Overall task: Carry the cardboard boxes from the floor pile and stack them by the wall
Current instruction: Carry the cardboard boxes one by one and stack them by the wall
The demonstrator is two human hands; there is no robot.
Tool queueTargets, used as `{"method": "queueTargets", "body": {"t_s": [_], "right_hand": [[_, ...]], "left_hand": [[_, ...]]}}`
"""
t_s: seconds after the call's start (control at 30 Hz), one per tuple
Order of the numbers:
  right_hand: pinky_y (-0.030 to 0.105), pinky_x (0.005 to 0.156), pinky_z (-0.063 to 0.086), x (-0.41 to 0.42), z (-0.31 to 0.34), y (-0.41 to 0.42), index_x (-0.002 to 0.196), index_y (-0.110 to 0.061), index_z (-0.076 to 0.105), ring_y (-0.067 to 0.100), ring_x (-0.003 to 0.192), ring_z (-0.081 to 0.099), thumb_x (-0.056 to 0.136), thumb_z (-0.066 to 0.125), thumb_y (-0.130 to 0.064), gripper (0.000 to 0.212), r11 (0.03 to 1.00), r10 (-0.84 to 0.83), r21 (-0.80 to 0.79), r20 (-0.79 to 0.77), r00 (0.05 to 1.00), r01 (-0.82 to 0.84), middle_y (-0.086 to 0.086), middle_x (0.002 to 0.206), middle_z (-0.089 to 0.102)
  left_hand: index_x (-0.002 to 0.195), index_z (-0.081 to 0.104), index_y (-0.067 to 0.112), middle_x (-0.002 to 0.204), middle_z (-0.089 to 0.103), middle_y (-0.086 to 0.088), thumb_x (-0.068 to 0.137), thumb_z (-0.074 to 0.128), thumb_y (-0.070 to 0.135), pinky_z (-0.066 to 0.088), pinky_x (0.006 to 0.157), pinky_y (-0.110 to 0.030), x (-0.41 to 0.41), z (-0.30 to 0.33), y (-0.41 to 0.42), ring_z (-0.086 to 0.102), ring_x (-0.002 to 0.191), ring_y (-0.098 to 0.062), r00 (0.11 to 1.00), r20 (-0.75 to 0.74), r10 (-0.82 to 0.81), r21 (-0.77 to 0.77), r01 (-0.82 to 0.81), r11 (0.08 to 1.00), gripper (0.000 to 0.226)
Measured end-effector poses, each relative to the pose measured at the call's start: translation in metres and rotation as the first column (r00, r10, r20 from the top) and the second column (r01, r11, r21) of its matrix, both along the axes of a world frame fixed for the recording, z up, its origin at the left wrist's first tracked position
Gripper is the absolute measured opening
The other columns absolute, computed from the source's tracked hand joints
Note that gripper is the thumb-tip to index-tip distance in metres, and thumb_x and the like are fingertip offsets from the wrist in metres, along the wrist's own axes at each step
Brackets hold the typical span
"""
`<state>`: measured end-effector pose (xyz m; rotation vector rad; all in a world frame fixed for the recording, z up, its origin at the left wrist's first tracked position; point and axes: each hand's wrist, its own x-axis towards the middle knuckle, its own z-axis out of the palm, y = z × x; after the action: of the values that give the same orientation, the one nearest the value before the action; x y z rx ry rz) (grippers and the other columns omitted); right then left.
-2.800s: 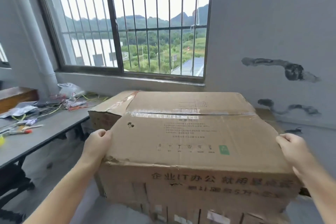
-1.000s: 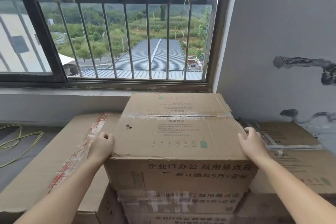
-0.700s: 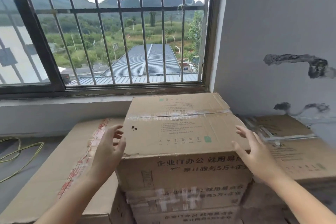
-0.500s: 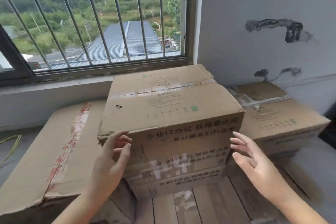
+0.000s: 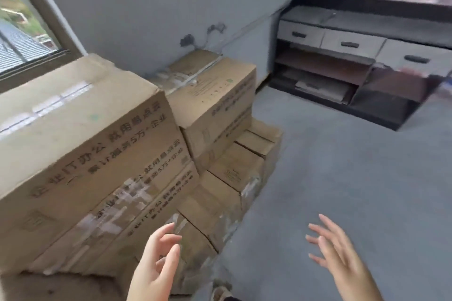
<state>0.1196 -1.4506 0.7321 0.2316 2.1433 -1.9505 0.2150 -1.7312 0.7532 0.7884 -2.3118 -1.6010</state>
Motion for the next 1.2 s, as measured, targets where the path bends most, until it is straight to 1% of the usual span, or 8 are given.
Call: {"method": "queueTargets", "body": {"t_s": [0.23,0.3,0.43,0.63,0.83,0.93,1.07,1.2], "right_hand": [[0.014,0.069,0.051,0.100,-0.007,0.172,0.118,-0.025,0.053,-0.007,0.084,0.066,0.092,0.049,0.003,0.038,0.910,-0.407,0.081,-0.018,0.913,0.407,-0.001,0.112,0.065],[0.013,0.071,0.051,0.135,-0.008,0.223,0.120,-0.023,0.052,-0.007,0.084,0.066,0.091,0.050,0.003,0.039,0.860,-0.501,0.104,-0.010,0.865,0.499,0.000,0.111,0.065],[0.014,0.067,0.052,0.208,-0.003,0.306,0.122,-0.017,0.052,-0.006,0.080,0.067,0.091,0.049,0.005,0.038,0.713,-0.696,0.121,0.003,0.718,0.691,0.003,0.110,0.065],[0.015,0.064,0.052,0.292,0.003,0.370,0.117,-0.021,0.055,-0.002,0.077,0.067,0.091,0.050,0.006,0.037,0.401,-0.916,0.118,0.038,0.400,0.908,0.003,0.107,0.066],[0.037,0.073,0.051,0.330,-0.011,0.402,0.120,-0.019,0.054,0.020,0.094,0.065,0.093,0.050,0.003,0.036,0.065,-0.992,0.103,0.117,0.053,0.993,0.001,0.107,0.065],[0.044,0.081,0.047,0.329,-0.019,0.437,0.119,-0.017,0.054,0.022,0.094,0.063,0.092,0.049,0.006,0.036,-0.037,-0.990,0.102,0.130,-0.050,0.994,0.005,0.106,0.065],[0.045,0.083,0.048,0.311,-0.014,0.501,0.117,-0.022,0.055,0.023,0.096,0.065,0.093,0.050,0.003,0.035,-0.161,-0.982,0.096,0.082,-0.169,0.982,0.002,0.105,0.066],[0.042,0.081,0.051,0.284,0.009,0.565,0.117,-0.026,0.054,0.020,0.095,0.067,0.094,0.049,0.001,0.036,-0.224,-0.975,0.094,-0.016,-0.223,0.970,-0.001,0.106,0.067]], "left_hand": [[0.106,0.060,0.023,0.092,0.069,-0.006,0.090,0.051,-0.005,0.047,0.075,-0.011,-0.034,0.008,0.152,0.064,0.085,-0.010,0.920,-0.035,-0.390,0.017,0.390,0.921,0.033],[0.104,0.059,0.022,0.091,0.069,-0.009,0.090,0.049,-0.007,0.049,0.074,-0.015,-0.033,0.007,0.206,0.065,0.081,-0.011,0.878,-0.052,-0.475,0.074,0.478,0.875,0.034],[0.101,0.059,0.021,0.093,0.069,-0.014,0.089,0.050,-0.009,0.049,0.081,-0.038,-0.027,0.003,0.311,0.064,0.079,-0.016,0.746,-0.049,-0.664,0.139,0.664,0.735,0.034],[0.104,0.061,0.022,0.090,0.070,-0.006,0.090,0.049,-0.008,0.050,0.082,-0.040,-0.032,0.008,0.438,0.067,0.079,-0.013,0.472,-0.004,-0.882,0.126,0.875,0.468,0.035],[0.102,0.063,0.023,0.090,0.071,0.003,0.090,0.048,-0.009,0.050,0.080,-0.034,-0.041,-0.005,0.557,0.067,0.079,-0.009,0.176,0.046,-0.983,0.102,0.978,0.180,0.038],[0.101,0.063,0.023,0.089,0.071,-0.003,0.089,0.047,-0.013,0.051,0.079,-0.036,-0.049,-0.013,0.625,0.068,0.077,-0.011,0.083,0.028,-0.996,0.113,0.990,0.086,0.041],[0.102,0.063,0.023,0.089,0.070,0.003,0.090,0.047,-0.010,0.050,0.080,-0.036,-0.071,-0.017,0.723,0.067,0.077,-0.010,-0.020,-0.014,-1.000,0.131,0.991,-0.022,0.038],[0.102,0.063,0.023,0.088,0.070,-0.003,0.091,0.045,-0.011,0.051,0.079,-0.038,-0.101,0.003,0.813,0.067,0.078,-0.012,-0.117,-0.065,-0.991,0.133,0.983,-0.124,0.040]]}}
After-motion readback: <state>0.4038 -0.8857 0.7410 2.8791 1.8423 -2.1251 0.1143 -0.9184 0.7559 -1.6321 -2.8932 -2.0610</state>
